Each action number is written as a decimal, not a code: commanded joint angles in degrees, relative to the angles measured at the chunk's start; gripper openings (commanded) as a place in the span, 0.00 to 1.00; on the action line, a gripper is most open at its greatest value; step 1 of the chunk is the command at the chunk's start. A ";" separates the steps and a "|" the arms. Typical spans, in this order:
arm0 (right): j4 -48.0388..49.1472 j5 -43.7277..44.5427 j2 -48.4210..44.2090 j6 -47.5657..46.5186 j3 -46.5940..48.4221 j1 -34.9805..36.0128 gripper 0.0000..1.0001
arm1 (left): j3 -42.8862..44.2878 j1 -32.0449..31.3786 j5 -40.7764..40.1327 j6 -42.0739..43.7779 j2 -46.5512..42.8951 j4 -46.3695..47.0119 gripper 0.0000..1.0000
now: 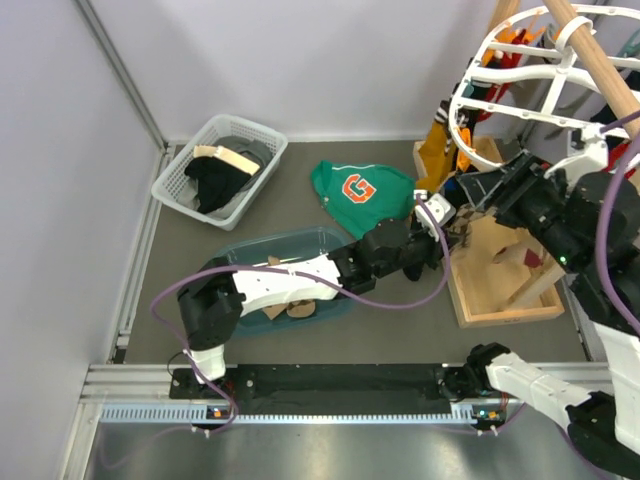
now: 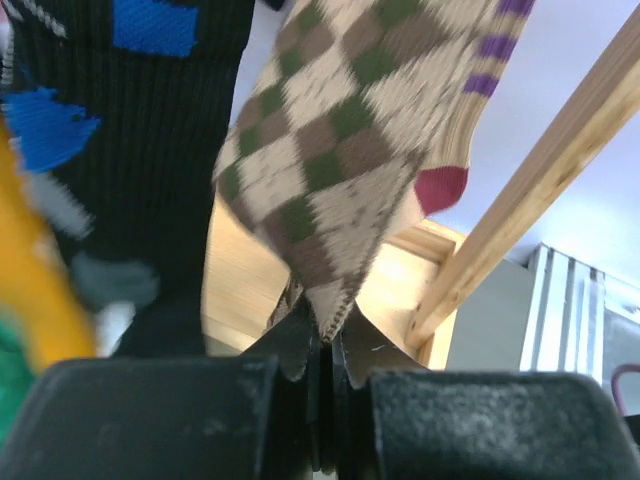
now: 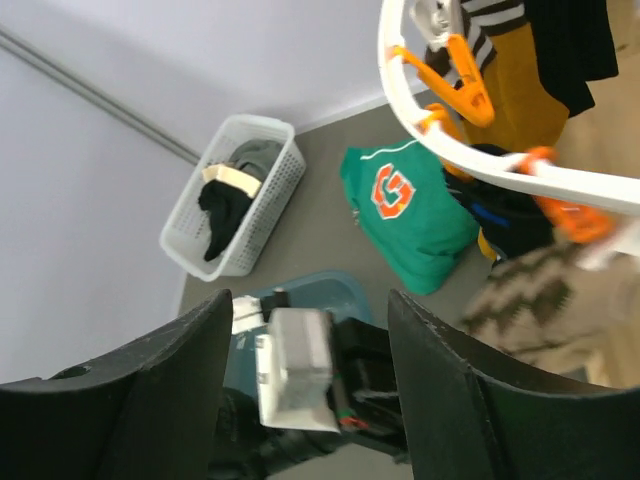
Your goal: Remove the socks clipped to the hanger
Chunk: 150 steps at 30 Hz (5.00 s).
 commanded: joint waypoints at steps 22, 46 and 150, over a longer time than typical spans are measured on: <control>-11.35 21.38 6.17 5.61 5.50 0.13 0.50 | -6.33 -8.12 -16.04 11.23 -9.10 5.53 0.00; -4.66 23.13 9.08 5.26 3.91 0.22 0.50 | -4.49 -9.09 -17.19 13.16 -7.70 3.77 0.00; -15.47 37.20 11.45 0.16 17.54 8.57 0.51 | 0.52 -13.84 -23.43 16.42 -4.00 -0.54 0.00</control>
